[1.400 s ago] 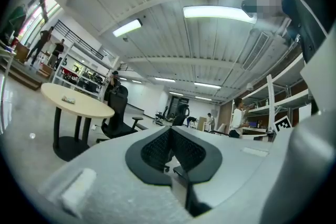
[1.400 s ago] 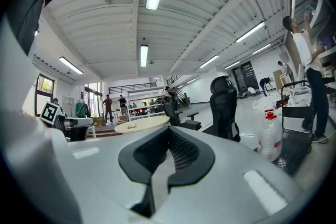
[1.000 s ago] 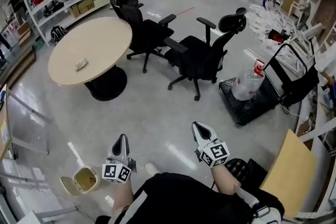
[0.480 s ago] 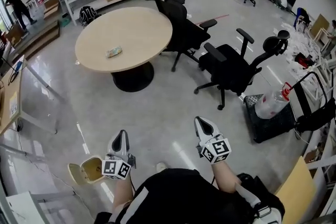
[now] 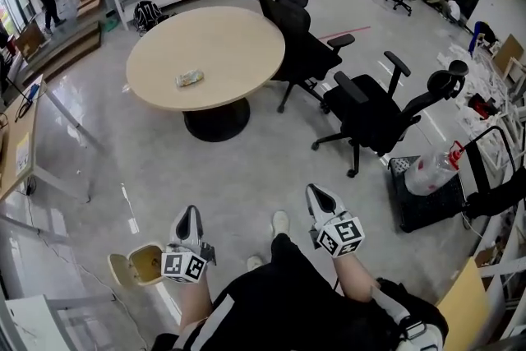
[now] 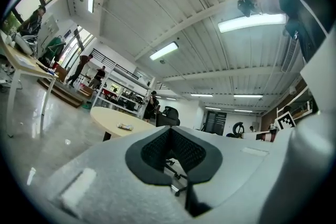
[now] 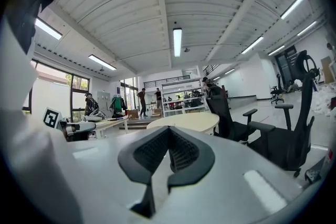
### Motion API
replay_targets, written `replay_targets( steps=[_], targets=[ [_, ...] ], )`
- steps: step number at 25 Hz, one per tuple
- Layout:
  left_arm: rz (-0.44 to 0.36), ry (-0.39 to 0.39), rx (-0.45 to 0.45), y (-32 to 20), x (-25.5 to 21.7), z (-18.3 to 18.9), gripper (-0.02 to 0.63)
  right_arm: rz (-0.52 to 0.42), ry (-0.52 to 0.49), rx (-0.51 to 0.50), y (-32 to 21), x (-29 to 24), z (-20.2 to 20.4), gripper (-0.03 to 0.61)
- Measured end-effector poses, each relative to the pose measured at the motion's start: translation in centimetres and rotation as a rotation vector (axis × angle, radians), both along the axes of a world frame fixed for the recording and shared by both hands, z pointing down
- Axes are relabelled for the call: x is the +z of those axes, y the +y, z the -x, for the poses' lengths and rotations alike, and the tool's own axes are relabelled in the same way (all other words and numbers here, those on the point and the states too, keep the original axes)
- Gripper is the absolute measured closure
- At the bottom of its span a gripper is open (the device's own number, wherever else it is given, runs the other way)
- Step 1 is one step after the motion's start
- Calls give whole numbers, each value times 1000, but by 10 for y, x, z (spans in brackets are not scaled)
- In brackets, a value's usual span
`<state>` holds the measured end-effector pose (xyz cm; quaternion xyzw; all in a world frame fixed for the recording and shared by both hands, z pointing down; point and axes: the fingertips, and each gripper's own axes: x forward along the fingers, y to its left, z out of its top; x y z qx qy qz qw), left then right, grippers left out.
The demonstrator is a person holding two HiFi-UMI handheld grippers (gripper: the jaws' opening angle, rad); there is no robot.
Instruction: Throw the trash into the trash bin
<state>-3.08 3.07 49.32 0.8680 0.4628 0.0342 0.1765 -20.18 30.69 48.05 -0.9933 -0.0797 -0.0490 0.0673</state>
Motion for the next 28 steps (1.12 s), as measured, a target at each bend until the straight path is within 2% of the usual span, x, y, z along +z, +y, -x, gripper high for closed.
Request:
replay_targets(
  steps=[5,10,16,22,28],
  targets=[
    [-20,-17,-47,-7,-1,-20,614,-35,-21,-24,7,10,-39,572],
    [-51,-7,-98,-9,0,-44,614,-28,-14,-88,13,11,-91,572],
    [-57,25,-171,6,-17,-95,614,-37,-4,-158,35,9,-163,572],
    [-55,71,-244,25,-38,-149,614,-24,51,-244,59,-9,-244,574],
    [-61,84,-299,52,-47,-187,614,-29,70,-309,87,-13,-302,572]
  ],
)
